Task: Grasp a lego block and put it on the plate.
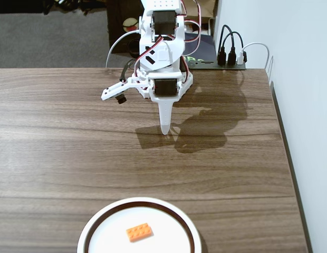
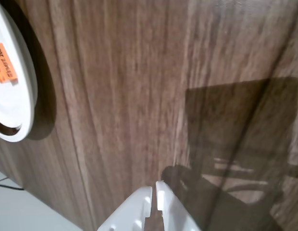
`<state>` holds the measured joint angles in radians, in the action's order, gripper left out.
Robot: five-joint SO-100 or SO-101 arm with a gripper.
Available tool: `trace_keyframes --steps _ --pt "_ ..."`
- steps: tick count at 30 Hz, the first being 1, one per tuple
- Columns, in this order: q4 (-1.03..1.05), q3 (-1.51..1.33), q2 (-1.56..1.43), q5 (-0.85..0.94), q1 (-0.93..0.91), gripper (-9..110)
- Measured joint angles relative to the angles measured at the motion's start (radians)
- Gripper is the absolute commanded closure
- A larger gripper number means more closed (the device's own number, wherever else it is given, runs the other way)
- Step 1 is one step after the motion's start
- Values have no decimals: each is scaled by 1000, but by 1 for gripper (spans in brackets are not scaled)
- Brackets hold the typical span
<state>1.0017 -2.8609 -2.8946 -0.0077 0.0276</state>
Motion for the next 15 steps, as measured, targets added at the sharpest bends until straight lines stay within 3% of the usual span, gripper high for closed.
trace_keyframes --steps 15 --pt "209 -52 -285 0 0 101"
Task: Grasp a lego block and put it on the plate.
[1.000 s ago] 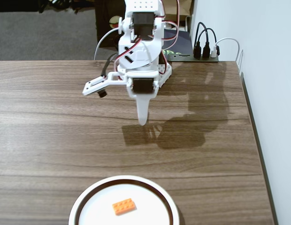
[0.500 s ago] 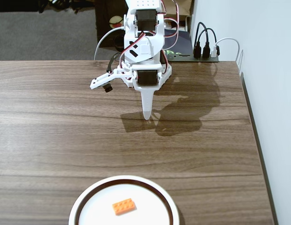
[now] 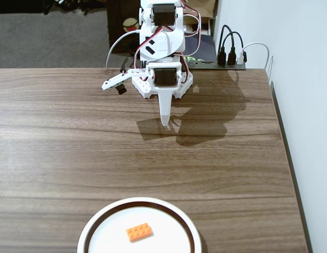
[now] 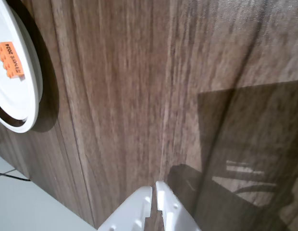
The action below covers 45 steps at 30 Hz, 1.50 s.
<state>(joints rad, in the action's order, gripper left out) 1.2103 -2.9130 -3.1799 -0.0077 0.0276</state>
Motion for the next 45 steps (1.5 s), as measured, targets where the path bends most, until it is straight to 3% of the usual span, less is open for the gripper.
trace_keyframes --steps 45 --pt "54 -14 -115 -8 0 101"
